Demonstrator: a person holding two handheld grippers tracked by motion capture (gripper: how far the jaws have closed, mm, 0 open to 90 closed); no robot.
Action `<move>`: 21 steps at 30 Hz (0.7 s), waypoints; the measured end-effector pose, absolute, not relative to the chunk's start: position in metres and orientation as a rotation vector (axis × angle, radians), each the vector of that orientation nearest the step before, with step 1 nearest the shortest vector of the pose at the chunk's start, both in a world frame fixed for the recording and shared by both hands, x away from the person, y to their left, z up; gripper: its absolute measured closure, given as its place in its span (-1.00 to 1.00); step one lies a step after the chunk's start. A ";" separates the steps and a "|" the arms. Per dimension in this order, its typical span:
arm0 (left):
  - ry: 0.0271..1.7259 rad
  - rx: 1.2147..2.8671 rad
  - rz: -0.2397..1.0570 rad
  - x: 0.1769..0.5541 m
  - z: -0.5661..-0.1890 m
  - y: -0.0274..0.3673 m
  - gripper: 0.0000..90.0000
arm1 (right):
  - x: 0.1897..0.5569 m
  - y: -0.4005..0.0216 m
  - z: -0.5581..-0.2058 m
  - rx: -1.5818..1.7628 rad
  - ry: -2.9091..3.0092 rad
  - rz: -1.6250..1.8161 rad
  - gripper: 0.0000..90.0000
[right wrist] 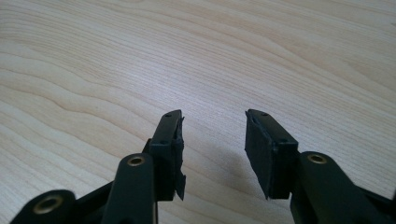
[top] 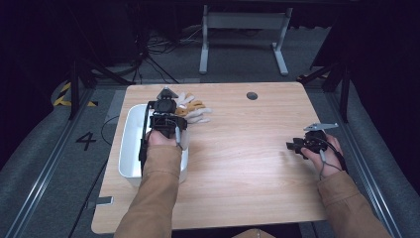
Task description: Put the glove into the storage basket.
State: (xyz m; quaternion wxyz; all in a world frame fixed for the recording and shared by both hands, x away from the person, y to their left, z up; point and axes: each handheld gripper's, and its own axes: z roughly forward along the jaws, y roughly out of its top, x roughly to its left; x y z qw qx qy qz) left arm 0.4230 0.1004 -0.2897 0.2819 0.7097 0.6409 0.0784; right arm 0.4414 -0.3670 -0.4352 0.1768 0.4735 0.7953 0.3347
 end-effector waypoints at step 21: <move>1.886 1.726 0.329 0.418 -0.302 0.134 0.57 | 0.440 -0.370 -0.435 1.328 2.242 0.931 0.28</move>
